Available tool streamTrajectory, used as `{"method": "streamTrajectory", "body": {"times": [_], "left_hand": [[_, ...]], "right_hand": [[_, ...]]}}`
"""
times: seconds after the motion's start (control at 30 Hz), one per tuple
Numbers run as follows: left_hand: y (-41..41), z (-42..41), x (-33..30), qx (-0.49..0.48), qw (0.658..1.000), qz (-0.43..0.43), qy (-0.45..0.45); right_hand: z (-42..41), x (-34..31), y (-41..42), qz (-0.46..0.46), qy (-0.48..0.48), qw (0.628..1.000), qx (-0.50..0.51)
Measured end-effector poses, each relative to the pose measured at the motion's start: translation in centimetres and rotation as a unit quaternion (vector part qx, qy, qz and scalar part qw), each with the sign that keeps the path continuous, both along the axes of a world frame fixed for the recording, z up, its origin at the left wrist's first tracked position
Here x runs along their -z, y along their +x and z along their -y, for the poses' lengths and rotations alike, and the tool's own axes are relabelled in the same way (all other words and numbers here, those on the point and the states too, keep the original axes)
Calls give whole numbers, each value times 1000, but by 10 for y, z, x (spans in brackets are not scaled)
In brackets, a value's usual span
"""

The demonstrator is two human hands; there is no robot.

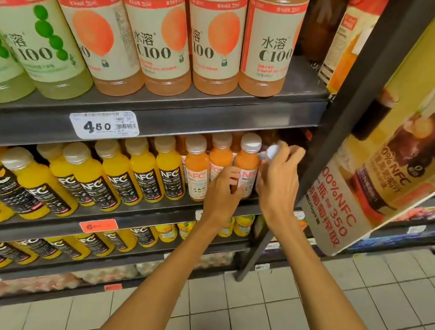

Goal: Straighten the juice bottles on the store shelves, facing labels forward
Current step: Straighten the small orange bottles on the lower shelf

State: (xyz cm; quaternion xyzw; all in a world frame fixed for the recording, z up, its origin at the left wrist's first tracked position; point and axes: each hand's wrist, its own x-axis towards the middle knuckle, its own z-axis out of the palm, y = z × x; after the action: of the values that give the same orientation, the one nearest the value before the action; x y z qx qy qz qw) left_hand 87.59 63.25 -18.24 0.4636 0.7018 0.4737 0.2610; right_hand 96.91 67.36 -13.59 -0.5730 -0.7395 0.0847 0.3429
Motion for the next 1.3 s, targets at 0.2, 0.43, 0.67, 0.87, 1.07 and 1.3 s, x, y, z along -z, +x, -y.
{"method": "streamTrajectory", "body": {"times": [0.2,0.43,0.67,0.87,1.07,1.3], "left_hand": [[-7,13,4,87,996,30,1],[7,57,-7,176,972,148,-36],[13,122,-32,190,928,288,-138],[24,145,-37,162,925,302,-162],[21,158,-31,129,867,470,-105],[20,167,-34,182,853,477,-111]], "right_hand": [[23,-29,15,-74,75,993,-43],[32,-47,41,-287,-72,945,-137],[45,-28,41,-541,-341,734,-227],[58,-16,21,-568,-397,684,-227],[66,-14,16,-577,-439,650,-227],[71,-22,12,-602,-465,583,-286]]}}
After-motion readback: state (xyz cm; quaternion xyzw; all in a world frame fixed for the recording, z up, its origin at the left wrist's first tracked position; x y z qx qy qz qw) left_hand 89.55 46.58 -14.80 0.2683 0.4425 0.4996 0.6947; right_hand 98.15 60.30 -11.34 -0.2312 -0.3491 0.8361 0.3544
